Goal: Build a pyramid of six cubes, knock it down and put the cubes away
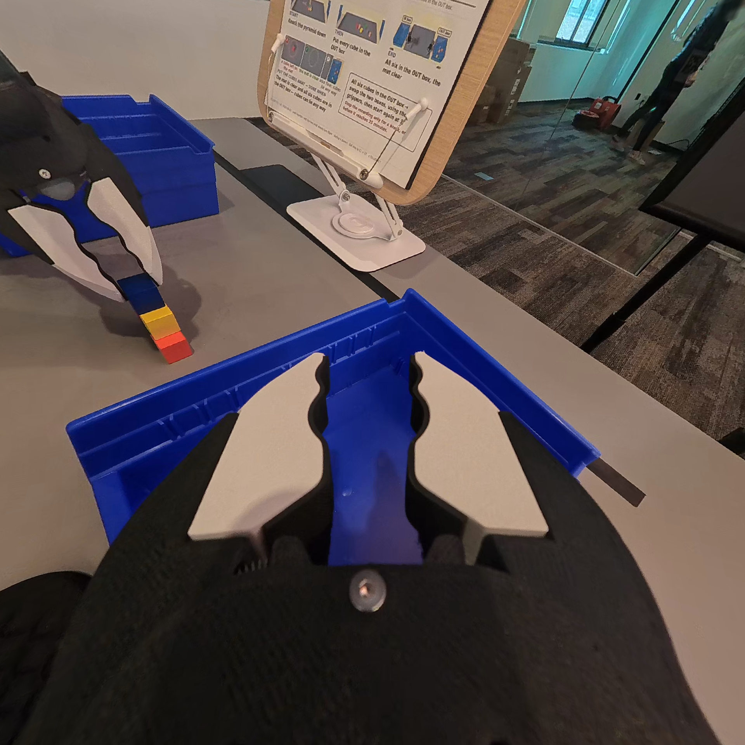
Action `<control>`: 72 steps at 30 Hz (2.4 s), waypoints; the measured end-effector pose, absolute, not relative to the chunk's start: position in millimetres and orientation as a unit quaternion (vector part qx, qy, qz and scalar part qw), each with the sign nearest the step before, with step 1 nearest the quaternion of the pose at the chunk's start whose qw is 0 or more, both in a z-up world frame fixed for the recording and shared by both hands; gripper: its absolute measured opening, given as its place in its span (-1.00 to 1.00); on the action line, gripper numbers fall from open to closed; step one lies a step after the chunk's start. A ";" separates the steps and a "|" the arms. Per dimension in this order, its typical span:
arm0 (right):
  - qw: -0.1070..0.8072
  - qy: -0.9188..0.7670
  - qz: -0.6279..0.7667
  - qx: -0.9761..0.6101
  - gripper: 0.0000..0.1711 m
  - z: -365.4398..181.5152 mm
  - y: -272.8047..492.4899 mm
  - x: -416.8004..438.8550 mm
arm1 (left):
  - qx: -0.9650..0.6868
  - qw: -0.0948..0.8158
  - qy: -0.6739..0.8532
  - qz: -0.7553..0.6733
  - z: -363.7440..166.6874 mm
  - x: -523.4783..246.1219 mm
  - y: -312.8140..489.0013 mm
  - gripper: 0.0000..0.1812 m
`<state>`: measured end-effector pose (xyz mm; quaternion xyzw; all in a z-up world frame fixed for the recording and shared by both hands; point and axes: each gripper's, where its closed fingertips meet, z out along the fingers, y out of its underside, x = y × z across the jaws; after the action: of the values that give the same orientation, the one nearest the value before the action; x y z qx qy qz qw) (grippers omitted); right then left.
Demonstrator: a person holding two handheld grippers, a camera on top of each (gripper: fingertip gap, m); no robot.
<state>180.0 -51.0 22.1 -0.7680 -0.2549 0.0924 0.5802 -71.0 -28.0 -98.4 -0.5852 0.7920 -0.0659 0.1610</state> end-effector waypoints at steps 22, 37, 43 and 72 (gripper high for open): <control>0.579 -0.257 0.095 -0.768 -0.54 21.3 -51.2 179.8 | -0.586 0.202 0.779 -0.098 -70.5 -63.0 -24.1 -0.58; 0.593 -0.254 0.067 -0.761 -0.52 29.4 -40.5 174.3 | -0.464 0.555 0.474 -0.501 158.8 -124.2 -43.9 -0.43; 0.629 -0.260 0.053 -0.731 -0.50 55.8 -37.0 156.9 | -0.449 0.607 0.414 -0.509 178.8 -162.7 -23.1 -0.49; 0.719 -0.270 0.142 -0.624 -0.46 130.3 -52.9 66.8 | -0.496 0.664 0.344 -0.442 187.5 -245.5 -9.6 -0.96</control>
<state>66.8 -52.9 130.3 -0.6244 -0.2702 0.1418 0.7190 -245.5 -9.6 187.5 -0.4956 0.3438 -0.4416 0.6642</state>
